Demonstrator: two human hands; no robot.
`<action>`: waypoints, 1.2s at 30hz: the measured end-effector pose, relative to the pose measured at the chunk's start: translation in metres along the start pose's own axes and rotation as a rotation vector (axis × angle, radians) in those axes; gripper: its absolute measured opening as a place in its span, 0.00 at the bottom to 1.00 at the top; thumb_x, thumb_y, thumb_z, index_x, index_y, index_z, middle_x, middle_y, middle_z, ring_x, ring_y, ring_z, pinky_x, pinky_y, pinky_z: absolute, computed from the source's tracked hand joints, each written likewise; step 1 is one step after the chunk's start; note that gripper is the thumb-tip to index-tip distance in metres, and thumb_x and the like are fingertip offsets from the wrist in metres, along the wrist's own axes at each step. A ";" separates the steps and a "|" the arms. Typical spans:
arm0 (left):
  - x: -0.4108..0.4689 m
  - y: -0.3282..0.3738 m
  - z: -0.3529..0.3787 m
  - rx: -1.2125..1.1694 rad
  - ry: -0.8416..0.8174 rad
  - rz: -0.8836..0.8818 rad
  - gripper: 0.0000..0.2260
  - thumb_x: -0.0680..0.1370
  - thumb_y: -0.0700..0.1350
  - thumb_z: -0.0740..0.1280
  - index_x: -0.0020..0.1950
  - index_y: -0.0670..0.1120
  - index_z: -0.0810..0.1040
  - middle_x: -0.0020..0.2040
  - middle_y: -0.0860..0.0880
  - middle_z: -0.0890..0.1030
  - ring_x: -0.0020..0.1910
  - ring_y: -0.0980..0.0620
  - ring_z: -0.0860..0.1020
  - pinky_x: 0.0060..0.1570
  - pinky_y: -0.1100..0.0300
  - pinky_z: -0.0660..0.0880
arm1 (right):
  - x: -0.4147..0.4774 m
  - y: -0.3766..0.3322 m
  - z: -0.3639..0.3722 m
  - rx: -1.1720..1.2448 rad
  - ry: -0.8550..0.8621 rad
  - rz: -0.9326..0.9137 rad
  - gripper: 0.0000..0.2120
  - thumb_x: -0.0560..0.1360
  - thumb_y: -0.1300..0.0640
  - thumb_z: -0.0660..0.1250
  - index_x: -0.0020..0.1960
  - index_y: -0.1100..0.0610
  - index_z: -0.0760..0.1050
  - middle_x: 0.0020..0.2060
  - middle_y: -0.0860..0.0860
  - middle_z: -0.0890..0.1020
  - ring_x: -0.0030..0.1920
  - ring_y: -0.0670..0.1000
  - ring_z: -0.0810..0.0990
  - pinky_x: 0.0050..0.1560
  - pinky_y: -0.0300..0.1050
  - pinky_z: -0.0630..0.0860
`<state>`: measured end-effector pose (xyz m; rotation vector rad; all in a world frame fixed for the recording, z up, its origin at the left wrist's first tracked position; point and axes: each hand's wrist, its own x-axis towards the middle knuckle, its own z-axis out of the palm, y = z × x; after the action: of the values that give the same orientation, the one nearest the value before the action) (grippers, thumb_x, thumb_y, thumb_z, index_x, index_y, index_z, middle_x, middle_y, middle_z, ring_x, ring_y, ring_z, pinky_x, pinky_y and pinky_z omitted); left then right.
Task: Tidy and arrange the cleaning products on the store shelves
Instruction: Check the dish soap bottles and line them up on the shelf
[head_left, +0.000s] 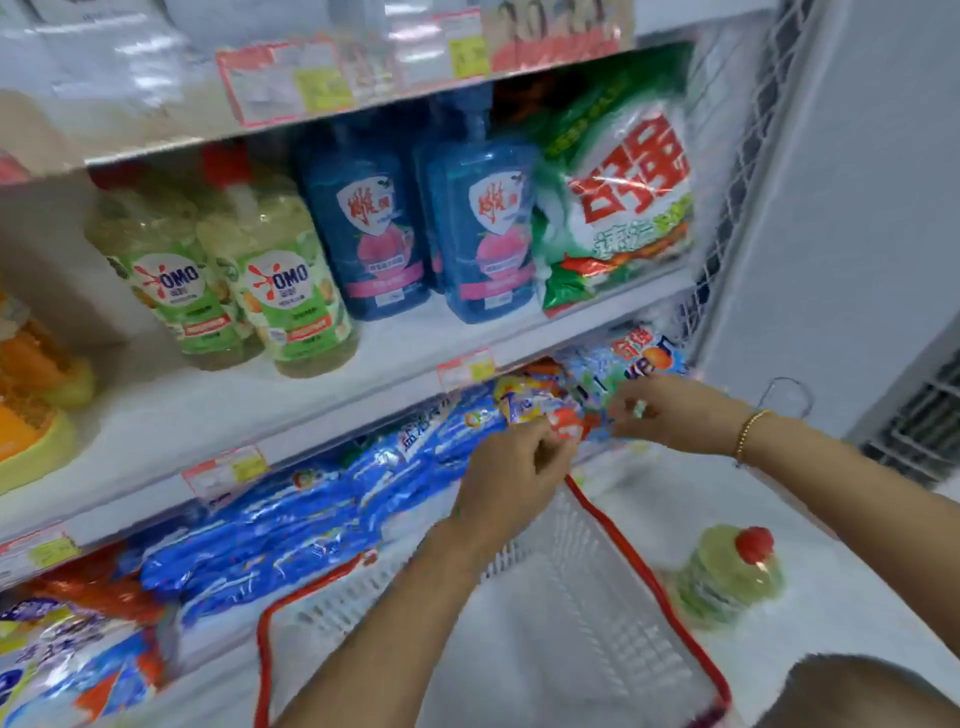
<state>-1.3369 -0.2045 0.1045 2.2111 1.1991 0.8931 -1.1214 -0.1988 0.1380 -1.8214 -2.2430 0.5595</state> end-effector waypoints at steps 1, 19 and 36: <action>-0.006 0.004 0.033 -0.047 -0.110 -0.036 0.09 0.76 0.49 0.68 0.39 0.46 0.75 0.34 0.53 0.74 0.34 0.59 0.70 0.37 0.62 0.66 | -0.018 0.023 0.003 0.002 -0.008 0.107 0.07 0.74 0.54 0.70 0.47 0.56 0.76 0.41 0.48 0.77 0.39 0.48 0.72 0.38 0.35 0.64; 0.008 0.024 0.244 -0.049 -0.902 -0.313 0.22 0.79 0.42 0.63 0.72 0.46 0.67 0.68 0.45 0.74 0.65 0.46 0.73 0.65 0.56 0.68 | -0.089 0.178 0.138 0.072 -0.057 0.582 0.20 0.66 0.55 0.74 0.55 0.56 0.73 0.48 0.51 0.75 0.46 0.50 0.72 0.45 0.37 0.65; 0.012 0.074 0.078 -0.447 -0.185 -0.215 0.32 0.66 0.39 0.80 0.62 0.58 0.68 0.57 0.63 0.75 0.53 0.74 0.73 0.55 0.73 0.70 | -0.074 -0.010 -0.077 -0.186 0.140 0.036 0.20 0.61 0.51 0.76 0.50 0.53 0.76 0.41 0.47 0.75 0.41 0.49 0.72 0.41 0.41 0.68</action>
<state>-1.2342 -0.2387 0.1042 1.7306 1.0102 0.7614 -1.0849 -0.2595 0.2179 -1.9244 -2.2373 0.2267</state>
